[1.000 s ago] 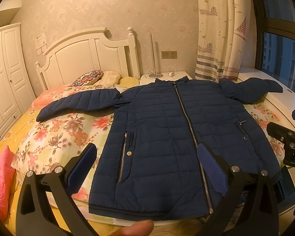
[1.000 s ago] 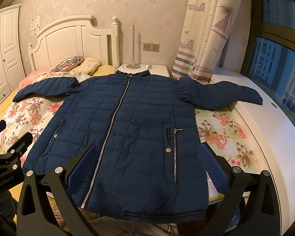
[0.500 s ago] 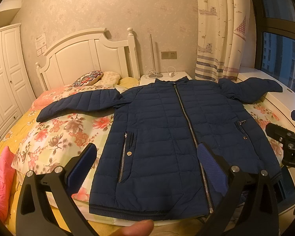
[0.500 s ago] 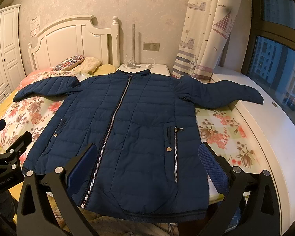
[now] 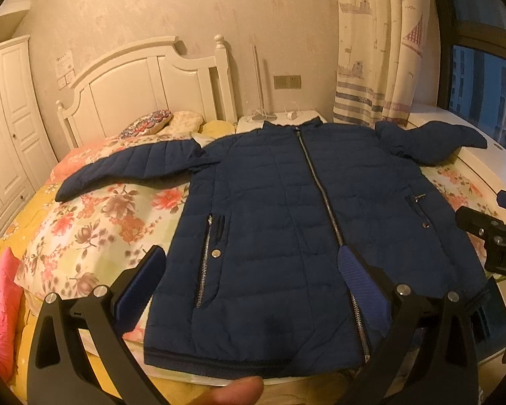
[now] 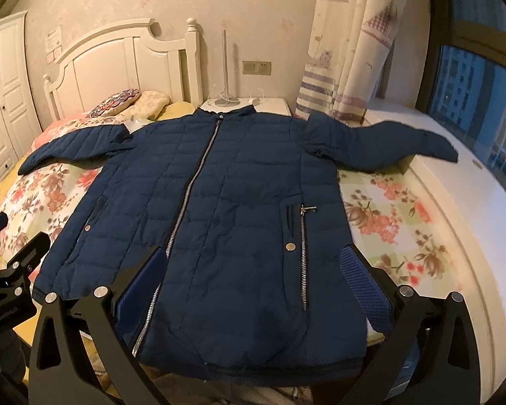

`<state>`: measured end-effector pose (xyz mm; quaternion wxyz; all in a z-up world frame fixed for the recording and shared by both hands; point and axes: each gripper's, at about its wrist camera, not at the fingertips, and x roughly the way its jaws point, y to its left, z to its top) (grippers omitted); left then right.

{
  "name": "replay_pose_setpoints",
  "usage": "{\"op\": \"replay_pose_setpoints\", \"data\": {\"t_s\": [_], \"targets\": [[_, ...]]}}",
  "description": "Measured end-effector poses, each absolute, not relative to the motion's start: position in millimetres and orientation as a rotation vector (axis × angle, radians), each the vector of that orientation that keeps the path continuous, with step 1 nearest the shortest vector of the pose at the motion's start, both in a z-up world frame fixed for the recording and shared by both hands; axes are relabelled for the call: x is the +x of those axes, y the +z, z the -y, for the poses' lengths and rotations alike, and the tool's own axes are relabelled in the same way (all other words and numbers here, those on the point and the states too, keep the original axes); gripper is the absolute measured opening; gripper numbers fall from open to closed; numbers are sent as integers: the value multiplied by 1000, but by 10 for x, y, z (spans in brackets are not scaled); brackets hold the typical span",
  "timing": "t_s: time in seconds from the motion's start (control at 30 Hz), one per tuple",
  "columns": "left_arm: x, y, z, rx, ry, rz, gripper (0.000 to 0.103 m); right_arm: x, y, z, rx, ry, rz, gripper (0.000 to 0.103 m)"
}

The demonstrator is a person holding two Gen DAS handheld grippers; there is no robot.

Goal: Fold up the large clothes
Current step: 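Grasp the navy jacket sleeve with the right gripper and lift it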

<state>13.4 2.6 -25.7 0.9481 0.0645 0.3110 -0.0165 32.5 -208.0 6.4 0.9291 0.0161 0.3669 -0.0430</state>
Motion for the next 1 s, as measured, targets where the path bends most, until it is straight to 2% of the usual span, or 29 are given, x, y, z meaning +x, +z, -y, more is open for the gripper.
{"op": "replay_pose_setpoints", "data": {"t_s": [0.2,0.4,0.5,0.63,0.73,0.87,0.93,0.97,1.0], "targets": [[661,-535,-7,91,-105,-680,101,659,-153,2521,91,-108,-758,99],[1814,-781,162,175,-105,-815,101,1329,-374,3379,157,-262,-790,99],[2532,-951,149,206,-22,-834,101,1739,-514,3957,287,-293,-801,99],[3122,-1220,33,168,20,-878,101,2196,-677,4672,475,-350,-767,99],[3356,-1466,-111,79,-6,-947,101,2500,-739,4968,524,-390,-751,99],[3351,-1503,-199,20,-42,-931,101,2868,-838,5192,511,-454,-758,99],[3331,-1517,-192,27,-42,-929,101,2980,-921,5288,532,-491,-766,95],[3329,-1523,-179,39,-40,-931,101,3035,-969,5337,546,-506,-771,83],[3318,-1526,-161,48,-38,-933,101,3072,-999,5369,557,-507,-768,61]]}}
